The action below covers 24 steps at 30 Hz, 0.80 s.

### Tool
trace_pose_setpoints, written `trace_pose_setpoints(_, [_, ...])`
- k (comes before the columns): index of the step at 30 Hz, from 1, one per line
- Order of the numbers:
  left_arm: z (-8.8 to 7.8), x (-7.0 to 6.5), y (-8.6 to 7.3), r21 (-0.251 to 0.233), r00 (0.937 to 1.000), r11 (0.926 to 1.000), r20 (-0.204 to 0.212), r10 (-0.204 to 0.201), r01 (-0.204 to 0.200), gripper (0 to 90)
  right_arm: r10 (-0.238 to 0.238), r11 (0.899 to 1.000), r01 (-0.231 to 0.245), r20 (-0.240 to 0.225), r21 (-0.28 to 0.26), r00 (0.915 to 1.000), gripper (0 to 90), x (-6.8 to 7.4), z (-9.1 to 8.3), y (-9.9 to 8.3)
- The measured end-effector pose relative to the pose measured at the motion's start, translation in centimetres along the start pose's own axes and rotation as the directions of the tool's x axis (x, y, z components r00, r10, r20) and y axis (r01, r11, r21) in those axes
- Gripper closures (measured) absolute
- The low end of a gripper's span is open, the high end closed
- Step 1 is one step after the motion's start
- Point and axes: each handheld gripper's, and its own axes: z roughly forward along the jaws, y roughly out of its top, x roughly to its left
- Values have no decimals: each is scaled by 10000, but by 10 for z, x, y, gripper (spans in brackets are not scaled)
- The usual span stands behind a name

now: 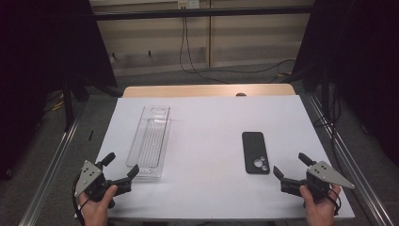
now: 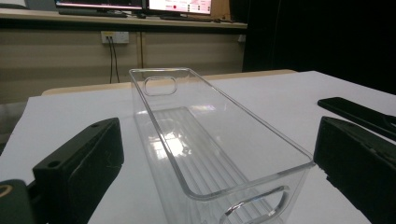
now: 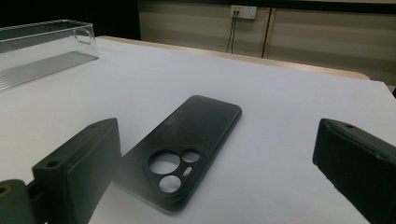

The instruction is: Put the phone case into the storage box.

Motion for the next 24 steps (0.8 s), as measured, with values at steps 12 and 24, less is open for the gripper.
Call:
trace_pose_setpoints(12, [-1, -1, 0, 94, 9999, 10000, 106, -5, 4, 22, 99, 9999, -98, -116, 75, 9999, 9, -1, 0, -1])
trace_pose_setpoints(24, [-4, -1, 0, 100, 10000, 9999, 85, -37, 36, 27, 121, 9999, -123, -510, -37, 9986, 4, 7, 1, 3])
